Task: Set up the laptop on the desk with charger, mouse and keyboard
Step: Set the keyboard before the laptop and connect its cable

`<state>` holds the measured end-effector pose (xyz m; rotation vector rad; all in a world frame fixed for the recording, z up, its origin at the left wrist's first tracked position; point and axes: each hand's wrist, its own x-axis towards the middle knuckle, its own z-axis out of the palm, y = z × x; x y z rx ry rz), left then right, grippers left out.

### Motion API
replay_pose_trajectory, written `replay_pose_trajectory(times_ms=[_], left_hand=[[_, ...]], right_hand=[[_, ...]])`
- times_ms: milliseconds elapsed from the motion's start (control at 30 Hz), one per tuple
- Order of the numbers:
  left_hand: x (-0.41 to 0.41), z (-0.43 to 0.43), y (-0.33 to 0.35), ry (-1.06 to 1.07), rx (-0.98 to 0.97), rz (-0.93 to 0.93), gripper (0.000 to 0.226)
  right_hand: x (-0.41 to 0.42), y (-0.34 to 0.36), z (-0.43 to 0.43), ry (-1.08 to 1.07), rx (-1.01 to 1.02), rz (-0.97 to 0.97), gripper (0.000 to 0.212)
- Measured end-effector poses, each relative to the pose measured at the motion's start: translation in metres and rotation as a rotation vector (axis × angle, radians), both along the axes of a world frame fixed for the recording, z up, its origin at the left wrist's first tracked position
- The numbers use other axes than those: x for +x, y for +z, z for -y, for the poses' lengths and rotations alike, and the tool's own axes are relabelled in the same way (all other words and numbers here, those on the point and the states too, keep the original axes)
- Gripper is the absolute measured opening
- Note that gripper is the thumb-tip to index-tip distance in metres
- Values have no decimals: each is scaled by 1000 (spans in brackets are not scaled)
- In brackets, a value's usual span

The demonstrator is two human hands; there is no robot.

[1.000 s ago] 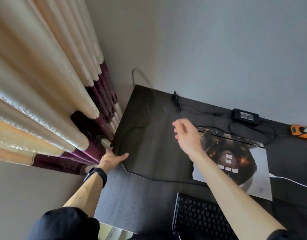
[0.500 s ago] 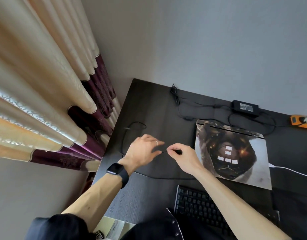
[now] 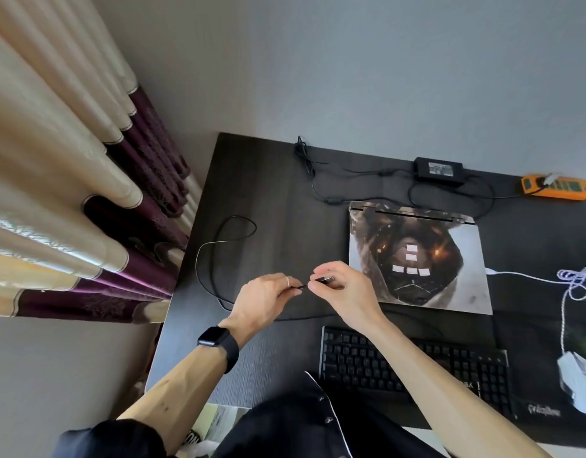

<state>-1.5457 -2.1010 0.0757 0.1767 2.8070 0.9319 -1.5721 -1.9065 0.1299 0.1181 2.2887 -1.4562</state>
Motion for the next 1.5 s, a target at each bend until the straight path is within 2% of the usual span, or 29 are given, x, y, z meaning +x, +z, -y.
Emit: replay_pose_trajectory(times_ms=[167,567,700,833,933,1133,1267,1400,1500], left_hand=[[5,8,-6,75,8,2,15],[1,11,-8,72,-83,13,20],[4,10,-13,44,-144,-133,17],[4,-5,-18,-60,-184,-327,26],[-3,-22,-26,-76,-157,-386,32],[-23,-55,-70,-126,-243,-423,30],[-28,-77,-99,-87,-199,-419,19],[-41,-83,-122,13,-118,-409,22],[-57,-83,-138,119,-87,-399,27]], right_hand=[[4,4,-12,31,13,7,16],[7,2,-7,93,62,-35,16],[9,-9,-8,47,106,-51,10],[5,-18,-10,-155,8,100,10],[1,-22,-13,-259,-100,245,11],[-11,-61,-37,-300,-43,332,7],[-22,-86,-46,-289,-39,376,10],[-38,-106,-47,-288,-16,328,11],[-48,-124,-51,-243,215,77,9]])
